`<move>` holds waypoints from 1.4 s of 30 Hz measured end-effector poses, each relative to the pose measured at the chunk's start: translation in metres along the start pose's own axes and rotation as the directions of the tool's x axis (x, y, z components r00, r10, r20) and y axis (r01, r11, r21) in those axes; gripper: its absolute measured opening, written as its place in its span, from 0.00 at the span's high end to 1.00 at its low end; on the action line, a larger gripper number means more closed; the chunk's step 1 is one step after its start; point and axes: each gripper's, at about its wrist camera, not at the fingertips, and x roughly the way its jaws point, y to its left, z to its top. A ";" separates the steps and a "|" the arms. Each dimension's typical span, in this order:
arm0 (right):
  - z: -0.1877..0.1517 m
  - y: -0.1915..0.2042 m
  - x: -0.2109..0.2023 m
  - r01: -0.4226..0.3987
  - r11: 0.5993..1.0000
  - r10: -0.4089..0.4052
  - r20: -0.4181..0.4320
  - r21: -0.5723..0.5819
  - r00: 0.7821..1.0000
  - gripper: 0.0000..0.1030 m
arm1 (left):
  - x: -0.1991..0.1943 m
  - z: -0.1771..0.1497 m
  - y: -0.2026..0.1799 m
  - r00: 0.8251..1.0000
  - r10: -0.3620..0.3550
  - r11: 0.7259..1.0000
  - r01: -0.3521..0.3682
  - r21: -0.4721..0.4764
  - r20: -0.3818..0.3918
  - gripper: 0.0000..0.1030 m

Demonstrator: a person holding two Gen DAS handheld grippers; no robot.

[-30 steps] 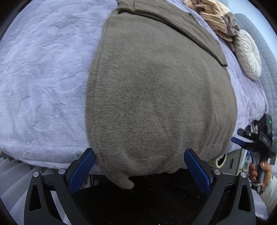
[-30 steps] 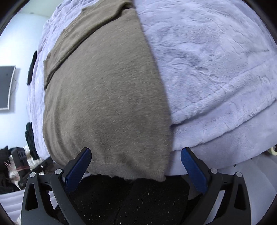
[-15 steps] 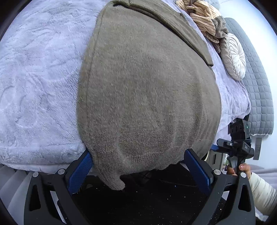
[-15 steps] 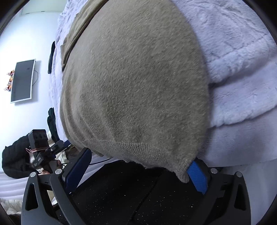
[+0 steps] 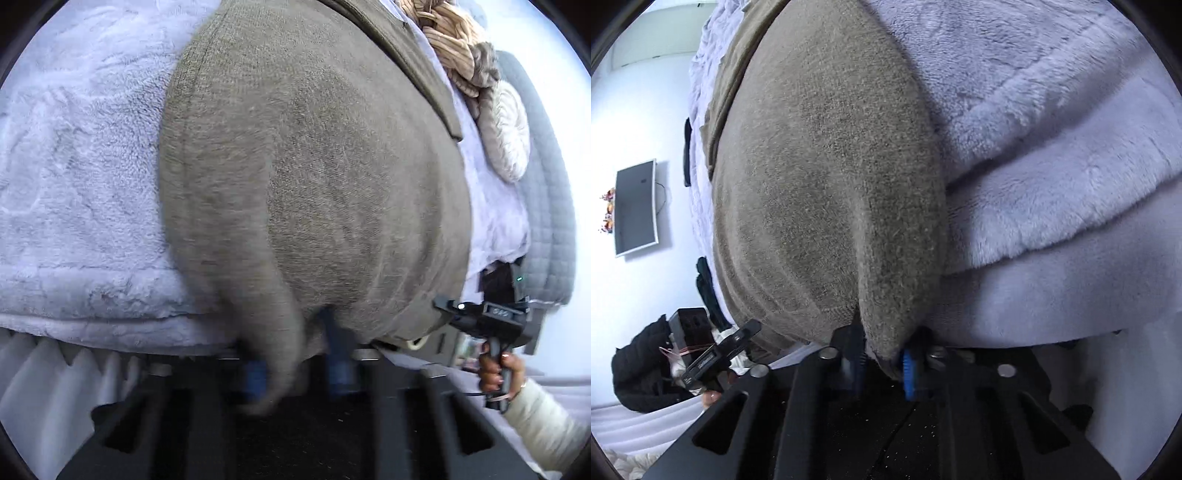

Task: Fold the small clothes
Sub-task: 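Grasp the hem with both tools and fold it up toward the collar, then lay the hem over the collar and open both tools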

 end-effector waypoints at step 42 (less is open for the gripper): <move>0.282 0.146 -0.081 -0.435 0.898 0.439 0.147 -0.061 0.886 0.88 | -0.073 0.313 -0.095 0.888 -0.090 0.993 0.116 -0.029 0.451 0.85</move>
